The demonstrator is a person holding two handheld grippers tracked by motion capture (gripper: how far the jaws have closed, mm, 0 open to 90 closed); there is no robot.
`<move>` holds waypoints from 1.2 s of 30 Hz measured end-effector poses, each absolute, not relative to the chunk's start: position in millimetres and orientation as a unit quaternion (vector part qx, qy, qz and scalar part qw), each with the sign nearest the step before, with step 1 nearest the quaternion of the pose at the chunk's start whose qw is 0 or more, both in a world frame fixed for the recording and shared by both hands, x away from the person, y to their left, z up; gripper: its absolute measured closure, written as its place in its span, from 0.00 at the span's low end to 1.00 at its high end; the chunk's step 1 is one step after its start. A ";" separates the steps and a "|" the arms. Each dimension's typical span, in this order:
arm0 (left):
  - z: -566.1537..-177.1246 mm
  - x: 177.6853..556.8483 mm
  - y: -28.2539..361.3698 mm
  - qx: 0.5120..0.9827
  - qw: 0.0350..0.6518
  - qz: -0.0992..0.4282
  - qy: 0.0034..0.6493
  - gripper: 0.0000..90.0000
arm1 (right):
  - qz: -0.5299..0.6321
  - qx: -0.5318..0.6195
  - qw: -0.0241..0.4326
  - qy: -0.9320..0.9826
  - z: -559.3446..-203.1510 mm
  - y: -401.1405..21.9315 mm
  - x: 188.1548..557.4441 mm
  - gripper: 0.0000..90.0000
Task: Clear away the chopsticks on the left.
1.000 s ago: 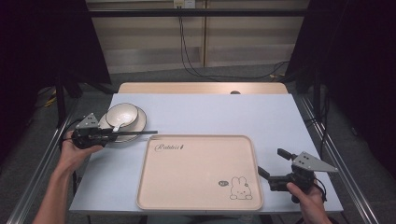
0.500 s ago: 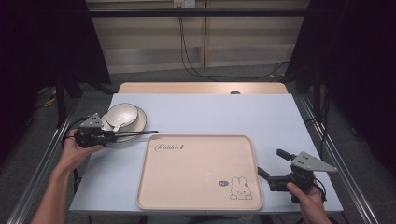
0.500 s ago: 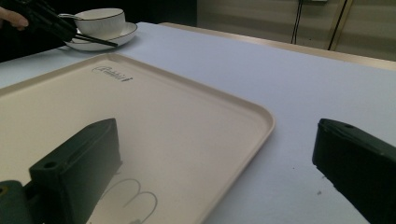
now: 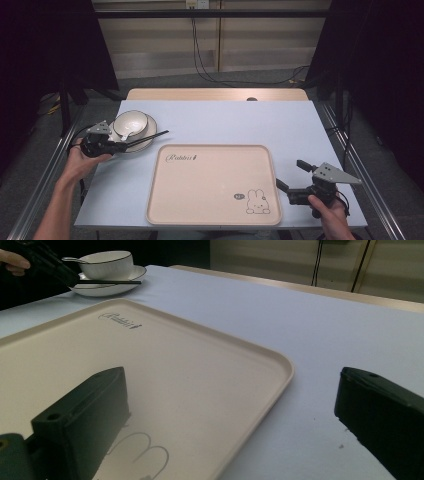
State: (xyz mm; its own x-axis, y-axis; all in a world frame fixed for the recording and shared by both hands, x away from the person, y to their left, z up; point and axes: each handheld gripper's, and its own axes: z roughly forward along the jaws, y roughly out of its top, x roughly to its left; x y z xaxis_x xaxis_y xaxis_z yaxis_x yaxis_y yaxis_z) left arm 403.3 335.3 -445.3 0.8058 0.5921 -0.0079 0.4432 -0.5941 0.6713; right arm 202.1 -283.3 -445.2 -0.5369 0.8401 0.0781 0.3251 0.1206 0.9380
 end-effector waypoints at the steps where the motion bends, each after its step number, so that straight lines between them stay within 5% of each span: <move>1: -445.3 403.3 335.3 0.886 0.343 0.109 0.292 0.92 | 0.520 0.412 0.247 0.707 -445.2 -283.1 202.0 0.01; 36: -422.1 363.0 328.9 0.840 0.410 0.061 0.349 0.96 | 0.526 0.414 0.248 0.700 -443.9 -285.2 201.4 0.00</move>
State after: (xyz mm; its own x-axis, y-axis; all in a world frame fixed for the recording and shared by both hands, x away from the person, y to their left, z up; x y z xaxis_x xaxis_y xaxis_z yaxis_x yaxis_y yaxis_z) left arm 363.0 328.9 -422.1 0.7489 0.6368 -0.1833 0.5365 -0.4203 0.7318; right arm 201.4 -285.2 -443.9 -0.5338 0.8409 0.0889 0.3200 0.1036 0.9417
